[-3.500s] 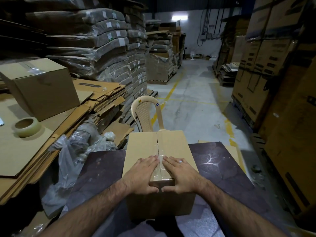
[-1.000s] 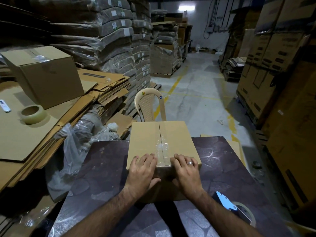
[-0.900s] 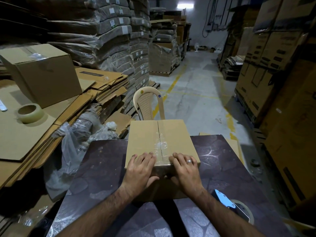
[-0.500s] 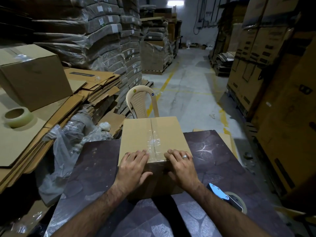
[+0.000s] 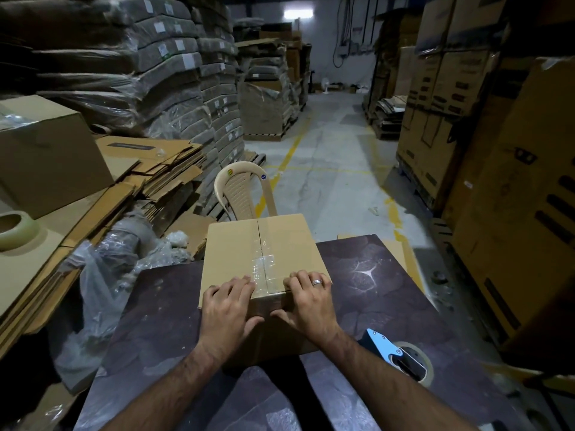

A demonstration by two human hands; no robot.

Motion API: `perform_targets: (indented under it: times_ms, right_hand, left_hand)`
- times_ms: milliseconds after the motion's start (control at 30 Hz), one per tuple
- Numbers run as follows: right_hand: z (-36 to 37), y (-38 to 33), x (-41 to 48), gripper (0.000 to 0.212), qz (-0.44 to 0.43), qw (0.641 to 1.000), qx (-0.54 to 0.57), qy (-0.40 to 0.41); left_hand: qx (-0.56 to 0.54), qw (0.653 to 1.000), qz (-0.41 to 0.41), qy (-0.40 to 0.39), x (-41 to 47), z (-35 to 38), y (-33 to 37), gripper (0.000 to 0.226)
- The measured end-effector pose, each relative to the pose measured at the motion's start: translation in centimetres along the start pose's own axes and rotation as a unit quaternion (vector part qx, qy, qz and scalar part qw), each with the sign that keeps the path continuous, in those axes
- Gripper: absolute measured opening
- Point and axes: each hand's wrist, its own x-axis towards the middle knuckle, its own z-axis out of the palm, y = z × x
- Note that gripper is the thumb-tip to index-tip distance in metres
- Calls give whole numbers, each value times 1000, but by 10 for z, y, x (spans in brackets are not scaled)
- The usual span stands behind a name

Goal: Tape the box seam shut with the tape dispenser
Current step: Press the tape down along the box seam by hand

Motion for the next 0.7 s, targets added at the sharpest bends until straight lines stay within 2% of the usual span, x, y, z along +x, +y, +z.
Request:
perform_targets:
  times_ms: [200,400,567,700]
  right_hand:
    - [5,4,0,69,-22,999,-39,-1]
    - [7,2,-1,60,-18,998,-43,34]
    - [8,-2,-3,79,-19,998,-61,11]
    - [10,-1,-3,80,-23,997,-75,11]
  left_hand:
    - [17,1000,-15,-6,2,-2,3,76]
    - [1,1000,-15,11,2,-3,3,62]
    - [24,1000,-7,-2,-1,0,5,82]
    - [18,1000,-4,12,-2,4,3,83]
